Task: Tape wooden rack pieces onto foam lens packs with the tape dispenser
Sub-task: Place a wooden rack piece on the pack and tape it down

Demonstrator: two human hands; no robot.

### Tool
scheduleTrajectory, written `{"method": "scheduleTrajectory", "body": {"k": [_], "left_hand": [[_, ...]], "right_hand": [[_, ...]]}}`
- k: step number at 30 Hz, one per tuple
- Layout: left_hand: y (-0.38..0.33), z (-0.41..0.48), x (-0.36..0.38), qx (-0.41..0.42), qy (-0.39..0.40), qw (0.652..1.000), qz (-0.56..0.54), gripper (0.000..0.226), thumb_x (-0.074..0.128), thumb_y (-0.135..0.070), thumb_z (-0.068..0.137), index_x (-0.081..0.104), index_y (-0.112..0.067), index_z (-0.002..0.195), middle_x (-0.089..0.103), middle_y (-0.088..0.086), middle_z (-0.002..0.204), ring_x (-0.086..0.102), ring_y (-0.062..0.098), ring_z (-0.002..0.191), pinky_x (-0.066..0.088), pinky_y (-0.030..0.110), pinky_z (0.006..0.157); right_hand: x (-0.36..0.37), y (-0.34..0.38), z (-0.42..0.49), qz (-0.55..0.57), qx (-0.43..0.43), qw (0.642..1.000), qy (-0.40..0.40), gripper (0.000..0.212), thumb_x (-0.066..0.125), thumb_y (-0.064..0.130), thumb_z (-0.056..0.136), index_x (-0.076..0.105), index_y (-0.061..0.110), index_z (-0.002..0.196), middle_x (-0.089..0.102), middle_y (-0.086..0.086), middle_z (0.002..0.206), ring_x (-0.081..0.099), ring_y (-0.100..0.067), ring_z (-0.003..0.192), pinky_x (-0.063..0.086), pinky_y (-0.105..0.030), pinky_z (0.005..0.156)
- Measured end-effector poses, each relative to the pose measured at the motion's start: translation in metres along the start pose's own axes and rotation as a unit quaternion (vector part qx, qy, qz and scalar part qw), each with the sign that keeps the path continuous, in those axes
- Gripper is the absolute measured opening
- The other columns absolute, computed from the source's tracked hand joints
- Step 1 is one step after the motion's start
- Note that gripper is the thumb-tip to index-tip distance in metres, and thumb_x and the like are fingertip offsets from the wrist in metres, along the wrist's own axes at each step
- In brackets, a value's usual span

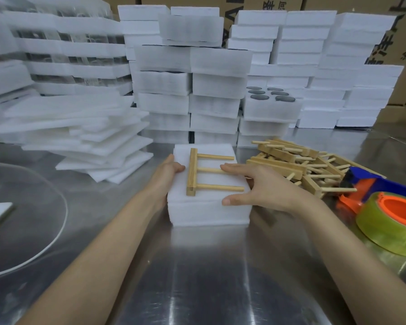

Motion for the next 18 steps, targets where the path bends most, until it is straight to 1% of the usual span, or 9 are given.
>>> {"method": "scheduleTrajectory", "body": {"k": [5,8,10,12,14,16,18], "left_hand": [[0.001,0.001,0.001,-0.001,-0.011,1.0,0.006,0.031,0.043,-0.007,0.089,0.06,-0.015,0.114,0.069,0.003,0.096,0.068,0.017,0.077,0.05,0.025,0.055],[0.001,0.002,0.001,-0.004,-0.015,1.0,0.008,0.031,0.043,-0.006,0.089,0.059,-0.016,0.114,0.069,0.004,0.098,0.068,0.019,0.079,0.05,0.025,0.056],[0.002,0.002,0.001,-0.004,-0.015,1.0,0.007,0.031,0.043,-0.006,0.09,0.059,-0.017,0.114,0.07,0.003,0.096,0.069,0.017,0.076,0.051,0.024,0.054],[0.002,0.002,0.001,-0.005,-0.011,1.0,0.009,0.033,0.043,-0.006,0.09,0.058,-0.017,0.117,0.07,0.003,0.097,0.069,0.016,0.075,0.052,0.024,0.054],[0.002,0.003,0.001,-0.002,-0.011,1.0,0.006,0.032,0.043,-0.005,0.09,0.057,-0.017,0.116,0.069,0.004,0.097,0.069,0.016,0.074,0.051,0.024,0.054],[0.002,0.003,0.002,0.005,-0.012,1.0,0.008,0.028,0.043,-0.004,0.088,0.059,-0.016,0.108,0.069,0.002,0.088,0.069,0.012,0.066,0.05,0.022,0.05],[0.003,0.004,0.002,0.01,-0.017,1.0,0.005,0.026,0.044,-0.004,0.087,0.061,-0.016,0.103,0.069,0.0,0.08,0.068,0.011,0.063,0.049,0.02,0.048]], "right_hand": [[0.0,-0.001,0.0,-0.006,-0.003,1.0,-0.011,0.09,0.067,0.079,0.056,0.046,0.046,0.137,0.048,0.028,0.138,0.042,0.003,0.127,0.035,-0.027,0.109],[0.0,-0.002,0.0,0.017,-0.009,1.0,-0.017,0.078,0.058,0.079,0.066,0.05,0.044,0.135,0.047,0.026,0.141,0.04,0.003,0.131,0.033,-0.028,0.111],[0.002,0.0,0.002,0.051,-0.019,0.998,-0.041,0.066,0.053,0.072,0.074,0.056,0.039,0.132,0.05,0.023,0.139,0.033,0.003,0.134,0.026,-0.025,0.112],[0.005,0.002,0.005,0.05,-0.04,0.995,-0.077,0.054,0.052,0.061,0.081,0.062,0.033,0.127,0.054,0.019,0.134,0.029,0.002,0.134,0.023,-0.021,0.108],[0.008,0.005,0.007,0.045,-0.049,0.994,-0.086,0.042,0.053,0.052,0.087,0.067,0.03,0.12,0.054,0.016,0.128,0.034,0.0,0.127,0.026,-0.017,0.101],[0.011,0.006,0.009,0.06,-0.046,0.994,-0.082,0.034,0.056,0.046,0.091,0.07,0.029,0.116,0.054,0.014,0.127,0.039,0.0,0.122,0.028,-0.011,0.096],[0.011,0.006,0.01,0.072,-0.044,0.993,-0.087,0.029,0.058,0.043,0.091,0.072,0.028,0.113,0.055,0.013,0.127,0.042,0.0,0.12,0.027,-0.008,0.094]]}}
Point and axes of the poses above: each hand's wrist, its own z-axis towards the middle knuckle, its own x-axis out of the palm, y = z × x, the point moved 2 cm from there along z, towards the middle knuckle
